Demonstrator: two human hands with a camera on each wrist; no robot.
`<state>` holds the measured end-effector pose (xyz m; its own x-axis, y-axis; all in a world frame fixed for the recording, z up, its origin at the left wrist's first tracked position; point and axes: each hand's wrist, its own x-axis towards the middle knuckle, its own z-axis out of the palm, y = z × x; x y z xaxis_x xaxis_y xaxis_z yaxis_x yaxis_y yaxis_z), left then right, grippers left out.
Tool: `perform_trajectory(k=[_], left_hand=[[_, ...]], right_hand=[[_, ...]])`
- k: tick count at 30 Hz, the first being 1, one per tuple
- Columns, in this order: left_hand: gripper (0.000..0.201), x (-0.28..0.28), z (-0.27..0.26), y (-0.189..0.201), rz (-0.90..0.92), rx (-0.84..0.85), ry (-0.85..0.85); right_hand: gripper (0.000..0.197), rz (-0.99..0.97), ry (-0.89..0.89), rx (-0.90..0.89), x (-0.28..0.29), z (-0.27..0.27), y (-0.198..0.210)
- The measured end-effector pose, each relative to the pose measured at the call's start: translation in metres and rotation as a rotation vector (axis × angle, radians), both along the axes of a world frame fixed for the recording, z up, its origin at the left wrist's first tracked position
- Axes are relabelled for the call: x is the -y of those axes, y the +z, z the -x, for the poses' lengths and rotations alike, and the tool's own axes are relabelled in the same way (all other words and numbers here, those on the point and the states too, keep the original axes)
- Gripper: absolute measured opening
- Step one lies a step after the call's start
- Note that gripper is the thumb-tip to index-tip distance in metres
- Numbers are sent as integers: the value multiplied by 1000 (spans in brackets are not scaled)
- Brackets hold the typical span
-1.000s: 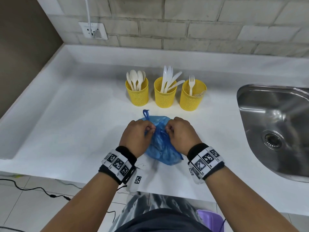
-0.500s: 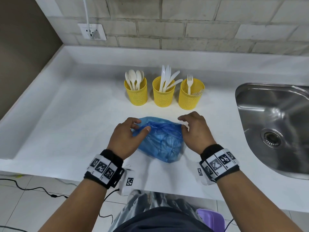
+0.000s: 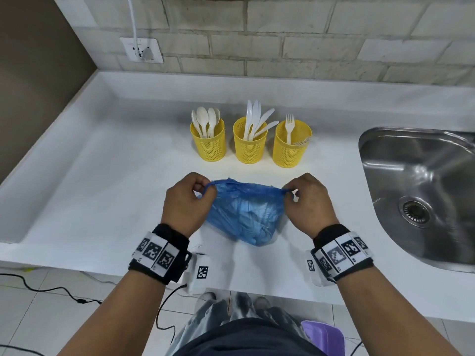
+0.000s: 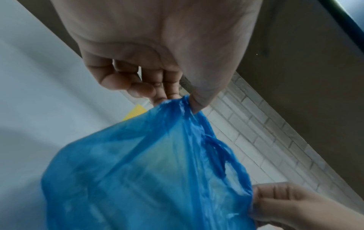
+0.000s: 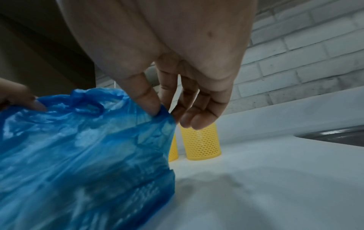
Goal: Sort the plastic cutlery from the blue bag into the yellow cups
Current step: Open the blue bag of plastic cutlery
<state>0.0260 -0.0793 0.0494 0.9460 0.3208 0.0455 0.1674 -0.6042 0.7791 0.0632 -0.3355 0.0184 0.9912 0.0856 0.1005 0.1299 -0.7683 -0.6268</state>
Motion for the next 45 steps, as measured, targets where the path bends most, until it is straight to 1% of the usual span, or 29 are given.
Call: perform_trajectory(k=[3, 5, 7, 9, 11, 13, 14, 16, 18, 20, 21, 22, 23, 24, 25, 26, 27, 28, 30, 32, 35, 36, 37, 38, 39, 41, 42, 43, 45], left_hand=[[10, 13, -5, 0, -1, -39, -52], [13, 19, -9, 2, -11, -30, -72], [16, 14, -13, 6, 3, 11, -3], [21, -1, -16, 7, 40, 34, 112], [25, -18, -18, 9, 107, 36, 201], [26, -24, -17, 14, 175, 36, 245], [27, -24, -16, 19, 229, 51, 264], [32, -18, -11, 32, 419, 114, 300], [33, -7, -1, 52, 601, 178, 270], [29, 8, 8, 69, 643, 237, 109], [28, 18, 11, 77, 616, 266, -7], [26, 25, 10, 80, 538, 289, -141], [25, 31, 6, 81, 385, 299, -295], [23, 33, -2, 79, 165, 286, -451], [24, 34, -12, 72, -68, 255, -603], [27, 32, -23, 62, -260, 207, -743], [30, 29, -33, 53, -389, 130, -851], [32, 26, -39, 45, -474, 36, -914], [35, 21, -44, 33, -622, -140, -959], [37, 14, -42, 29, -728, -264, -995], [46, 6, -34, 31, -689, -444, -997], [47, 6, -31, 31, -680, -490, -986], [42, 6, -29, 30, -684, -517, -972], [32, 8, -28, 29, -706, -530, -953], [26, 8, -28, 30, -742, -521, -938], [31, 8, -29, 33, -829, -453, -893], [34, 6, -31, 35, -833, -393, -853], [36, 3, -32, 35, -806, -331, -810], [40, -3, -35, 37, -692, -170, -725]], right_hand=[[26, 42, 100, -60, -14, 2, 4], [18, 42, 106, -32, -20, -1, 6], [10, -6, 69, 45, -17, -6, 9], [7, -36, -9, 107, -6, -9, 12], [11, -32, -80, 123, 5, -10, 15], [19, -18, -104, 85, 13, -9, 18], [19, -23, -103, 56, 14, -8, 21], [14, -78, -93, 11, 17, -6, 28], [14, -165, -87, -2, 18, -3, 38], [12, -329, -55, -7, 16, -2, 50], [14, -413, -24, -7, 13, -2, 55], [19, -474, 16, -3, 12, -2, 60], [24, -519, 56, -1, 10, -3, 63], [27, -561, 101, 0, 9, -4, 66], [29, -604, 143, -2, 8, -5, 69], [30, -647, 180, -14, 7, -5, 73], [30, -677, 207, -35, 8, -5, 77], [30, -689, 226, -57, 8, -4, 80], [26, -694, 247, -100, 11, -1, 86], [25, -720, 265, -170, 13, 5, 89], [28, -711, 318, -268, 15, 13, 94], [28, -701, 330, -288, 16, 15, 95], [28, -671, 330, -293, 18, 15, 96], [29, -598, 315, -272, 18, 15, 95], [32, -471, 291, -226, 20, 14, 91], [42, -103, 228, -125, 21, 9, 82], [45, 91, 206, -90, 20, 6, 79], [46, 238, 193, -91, 18, 6, 77], [44, 395, 181, -154, 15, 6, 70]])
